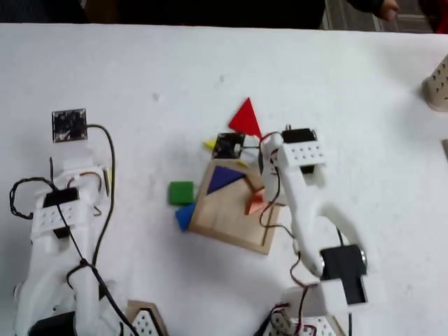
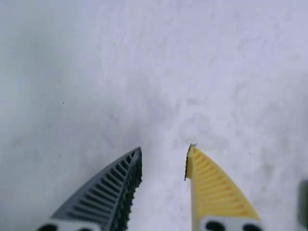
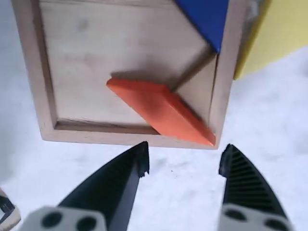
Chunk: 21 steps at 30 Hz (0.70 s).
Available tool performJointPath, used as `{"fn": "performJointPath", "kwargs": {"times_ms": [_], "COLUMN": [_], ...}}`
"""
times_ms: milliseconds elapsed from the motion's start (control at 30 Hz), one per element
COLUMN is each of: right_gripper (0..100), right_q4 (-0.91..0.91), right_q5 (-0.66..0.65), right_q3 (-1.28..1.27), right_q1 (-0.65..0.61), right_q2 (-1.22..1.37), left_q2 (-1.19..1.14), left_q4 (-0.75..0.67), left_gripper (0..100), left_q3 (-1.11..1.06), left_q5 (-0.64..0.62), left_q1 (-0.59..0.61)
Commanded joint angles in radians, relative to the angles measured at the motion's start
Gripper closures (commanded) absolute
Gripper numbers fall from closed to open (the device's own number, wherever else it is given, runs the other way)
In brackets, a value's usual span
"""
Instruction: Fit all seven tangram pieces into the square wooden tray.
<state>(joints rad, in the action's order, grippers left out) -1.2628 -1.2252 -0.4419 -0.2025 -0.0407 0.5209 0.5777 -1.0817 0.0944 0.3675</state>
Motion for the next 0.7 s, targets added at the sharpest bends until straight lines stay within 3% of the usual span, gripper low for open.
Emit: {"fn": "performJointPath", "kwargs": {"times_ms": [0,167,267,533,667], "right_gripper": [76.9,76.9,76.9,76.7,76.7], "right_q4": [-0.012,0.071,0.082,0.081,0.081], "right_q5": [0.083,0.356,0.376,-0.038,-0.144], "right_q3": [0.008,0.026,0.015,-0.008,-0.008], "right_q1": [-0.007,-0.015,-0.030,-0.067,-0.059], "right_q2": [-0.117,-0.154,-0.130,-0.021,0.022], "left_q2": [-0.002,-0.002,-0.002,-0.002,-0.002], "left_q4": [-0.026,-0.026,-0.026,-0.028,-0.028], "left_gripper": [82,82,82,82,82], "left_q3": [0.031,0.031,0.031,0.021,0.021], "left_q5": [0.012,0.012,0.012,0.014,0.014], "left_q1": [-0.019,-0.019,-0.019,-0.019,-0.019]}}
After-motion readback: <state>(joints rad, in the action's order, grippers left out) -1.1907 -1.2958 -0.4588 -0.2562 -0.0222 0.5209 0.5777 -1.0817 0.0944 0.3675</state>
